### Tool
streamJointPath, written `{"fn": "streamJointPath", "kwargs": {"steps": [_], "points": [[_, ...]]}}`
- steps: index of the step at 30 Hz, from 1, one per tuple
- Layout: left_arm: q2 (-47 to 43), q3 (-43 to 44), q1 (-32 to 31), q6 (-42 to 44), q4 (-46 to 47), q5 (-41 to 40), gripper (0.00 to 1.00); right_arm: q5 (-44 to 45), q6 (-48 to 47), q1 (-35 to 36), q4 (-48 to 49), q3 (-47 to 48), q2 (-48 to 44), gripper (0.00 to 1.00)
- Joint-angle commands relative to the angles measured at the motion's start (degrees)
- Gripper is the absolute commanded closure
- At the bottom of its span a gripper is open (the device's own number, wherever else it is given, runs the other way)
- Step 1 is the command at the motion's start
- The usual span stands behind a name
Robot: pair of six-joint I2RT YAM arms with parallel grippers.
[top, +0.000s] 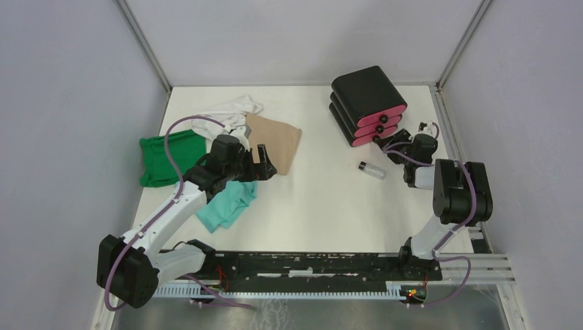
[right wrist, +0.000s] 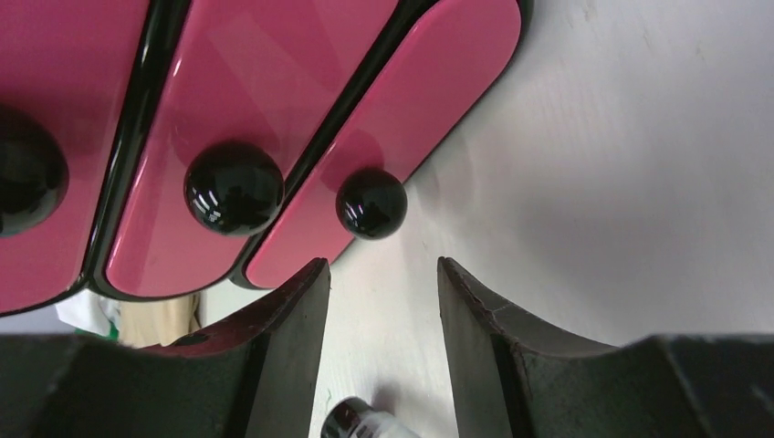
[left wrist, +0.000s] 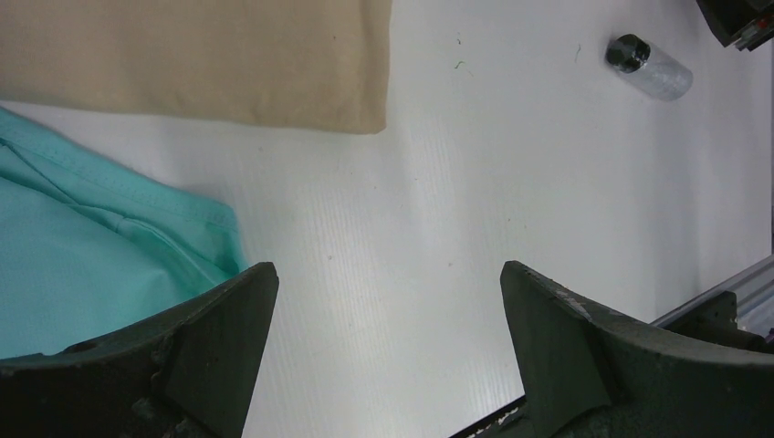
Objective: Organize the makeup
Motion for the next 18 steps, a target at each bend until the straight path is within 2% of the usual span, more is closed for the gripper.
{"fn": "streamJointPath", "kwargs": {"steps": [1,4,6,18], "points": [[-1.3,-0.2,0.1,-0.1,2.4,1.2,0.01,-2.7,6.9,-0.4,16.7,-1.5,4.7,0.46],[-1.4,-0.2,0.1,-0.1,2.4,1.3,0.01,-4.2,11.2,-0.7,29.6,-3.7,9.0,0.45],[-1.4,-0.1,0.1,0.0,2.2,1.2,0.01,-4.2,13.0,-0.8,33.7,-4.4,11.4,0.44],[-1.3,0.4,0.1,0.4,1.8,0.2,0.01,-5.0,11.7,-0.9,30.3,-1.2,13.8,0.41]]}}
